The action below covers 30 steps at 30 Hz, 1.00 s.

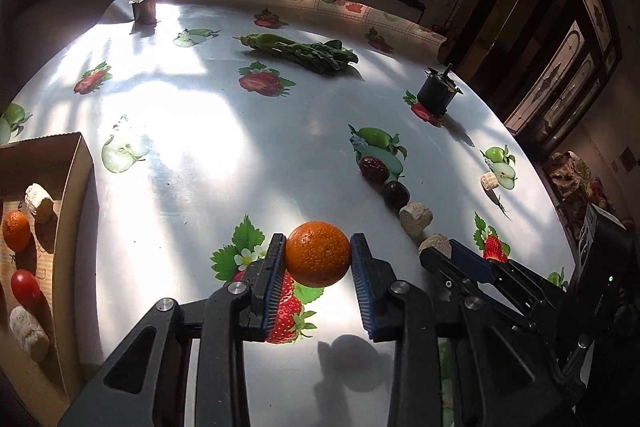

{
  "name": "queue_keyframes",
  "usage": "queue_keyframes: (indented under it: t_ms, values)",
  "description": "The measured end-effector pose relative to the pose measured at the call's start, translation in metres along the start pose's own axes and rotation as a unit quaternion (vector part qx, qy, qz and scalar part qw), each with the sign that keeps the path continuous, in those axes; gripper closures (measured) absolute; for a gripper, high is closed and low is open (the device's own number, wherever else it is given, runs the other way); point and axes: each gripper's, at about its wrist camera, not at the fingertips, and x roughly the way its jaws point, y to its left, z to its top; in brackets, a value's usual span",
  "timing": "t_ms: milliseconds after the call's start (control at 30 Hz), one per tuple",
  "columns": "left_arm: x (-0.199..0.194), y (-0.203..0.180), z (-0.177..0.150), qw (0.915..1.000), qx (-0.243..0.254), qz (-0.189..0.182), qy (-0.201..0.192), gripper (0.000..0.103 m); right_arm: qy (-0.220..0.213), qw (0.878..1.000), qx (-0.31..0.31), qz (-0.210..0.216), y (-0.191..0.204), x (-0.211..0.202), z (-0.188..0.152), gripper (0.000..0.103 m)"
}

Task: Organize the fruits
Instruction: 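Grasp the last orange with the left tool while the right tool grasps a round bread piece, then release the orange into the box with the left tool while the right tool drops the bread there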

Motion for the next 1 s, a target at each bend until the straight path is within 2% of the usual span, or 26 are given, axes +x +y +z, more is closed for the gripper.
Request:
queue_keyframes:
  t_ms: [100, 267, 400, 567, 767, 900, 1000]
  values:
    - [-0.031, 0.024, -0.011, 0.9995, -0.022, 0.010, -0.022, 0.072, -0.008, 1.000, -0.010, -0.004, 0.006, -0.004, -0.002, 0.075]
    - [-0.082, 0.077, -0.030, 0.9951, -0.065, 0.052, -0.053, 0.072, -0.008, 1.000, -0.029, -0.004, 0.020, -0.013, -0.004, 0.075]
    - [-0.115, 0.128, -0.044, 0.9870, -0.106, 0.097, -0.072, 0.072, -0.007, 0.999, -0.027, 0.037, 0.041, -0.030, -0.002, 0.074]
    - [-0.145, 0.181, -0.061, 0.9731, -0.155, 0.147, -0.086, 0.072, -0.006, 0.995, -0.045, 0.086, 0.087, -0.043, 0.006, 0.074]
    - [-0.159, 0.209, -0.074, 0.9638, -0.165, 0.189, -0.090, 0.072, 0.007, 0.987, -0.078, 0.137, 0.152, -0.040, 0.009, 0.074]
    - [-0.156, 0.221, -0.081, 0.9593, -0.159, 0.219, -0.081, 0.072, 0.025, 0.978, -0.098, 0.184, 0.198, -0.035, 0.007, 0.074]
    - [-0.152, 0.230, -0.084, 0.9575, -0.162, 0.228, -0.071, 0.072, 0.047, 0.968, -0.118, 0.215, 0.231, -0.028, 0.002, 0.074]
